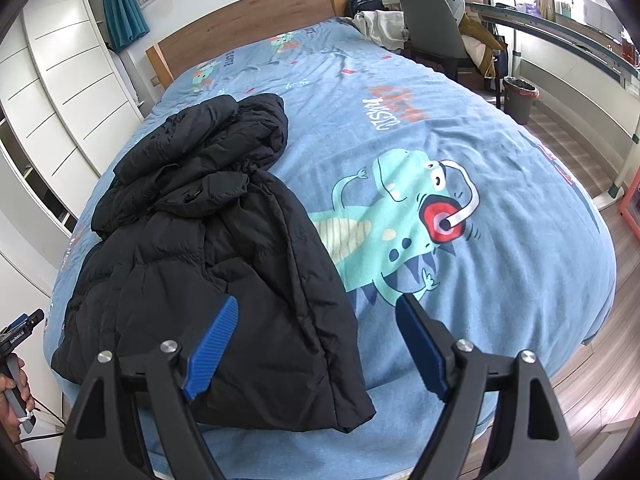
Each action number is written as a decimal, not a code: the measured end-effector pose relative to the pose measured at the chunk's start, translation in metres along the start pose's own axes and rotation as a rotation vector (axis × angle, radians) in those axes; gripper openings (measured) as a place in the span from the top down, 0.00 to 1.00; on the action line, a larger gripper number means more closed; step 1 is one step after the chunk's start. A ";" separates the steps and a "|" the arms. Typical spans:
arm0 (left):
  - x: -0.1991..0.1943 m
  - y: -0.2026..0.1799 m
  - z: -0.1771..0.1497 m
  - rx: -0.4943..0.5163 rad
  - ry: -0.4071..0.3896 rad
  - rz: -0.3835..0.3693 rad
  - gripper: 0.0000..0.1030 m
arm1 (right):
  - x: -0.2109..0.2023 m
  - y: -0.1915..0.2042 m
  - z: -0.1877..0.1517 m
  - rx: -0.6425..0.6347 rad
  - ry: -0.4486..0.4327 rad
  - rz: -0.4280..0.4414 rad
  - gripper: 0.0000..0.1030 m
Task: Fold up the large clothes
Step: 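Move both tools to the side edge of the folded coat, then close both tools on the coat side edge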
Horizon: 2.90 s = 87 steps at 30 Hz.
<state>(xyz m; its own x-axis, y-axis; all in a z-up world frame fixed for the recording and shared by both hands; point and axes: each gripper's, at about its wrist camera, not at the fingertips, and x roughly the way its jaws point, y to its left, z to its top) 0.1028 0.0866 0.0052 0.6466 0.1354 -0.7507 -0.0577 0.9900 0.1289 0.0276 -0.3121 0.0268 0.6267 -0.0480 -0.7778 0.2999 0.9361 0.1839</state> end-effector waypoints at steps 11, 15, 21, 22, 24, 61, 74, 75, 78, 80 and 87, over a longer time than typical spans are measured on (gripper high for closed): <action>0.007 0.011 -0.005 -0.009 0.027 0.010 0.12 | 0.007 -0.006 -0.005 0.007 0.016 0.000 0.21; 0.010 0.015 -0.006 -0.015 0.036 0.014 0.12 | 0.009 -0.008 -0.005 0.010 0.023 0.004 0.21; 0.016 0.019 -0.007 -0.018 0.054 0.014 0.12 | 0.015 -0.009 -0.007 0.008 0.038 0.010 0.21; 0.018 0.019 -0.008 -0.018 0.059 0.012 0.12 | 0.016 -0.009 -0.007 0.008 0.040 0.012 0.21; 0.020 0.020 -0.008 -0.019 0.067 0.011 0.11 | 0.019 -0.008 -0.008 0.003 0.047 0.011 0.21; 0.103 0.107 -0.028 -0.340 0.256 -0.365 0.07 | 0.077 -0.025 -0.012 0.070 0.198 0.154 0.21; 0.162 0.152 -0.061 -0.595 0.355 -0.662 0.05 | 0.108 -0.042 0.002 0.201 0.277 0.312 0.15; 0.163 0.153 -0.063 -0.612 0.356 -0.695 0.03 | 0.111 -0.043 0.003 0.210 0.284 0.318 0.15; 0.164 0.153 -0.066 -0.629 0.373 -0.760 0.02 | 0.123 -0.044 0.004 0.217 0.317 0.308 0.14; 0.162 0.148 -0.065 -0.623 0.386 -0.797 0.02 | 0.131 -0.043 0.000 0.222 0.345 0.323 0.14; 0.159 0.116 -0.070 -0.584 0.444 -0.926 0.02 | 0.144 -0.020 -0.026 0.200 0.433 0.438 0.12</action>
<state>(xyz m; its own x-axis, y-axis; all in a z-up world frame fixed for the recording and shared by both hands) 0.1457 0.2254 -0.1442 0.3106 -0.7557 -0.5766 -0.1195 0.5707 -0.8124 0.0933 -0.3293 -0.1043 0.3874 0.5074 -0.7697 0.2364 0.7523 0.6149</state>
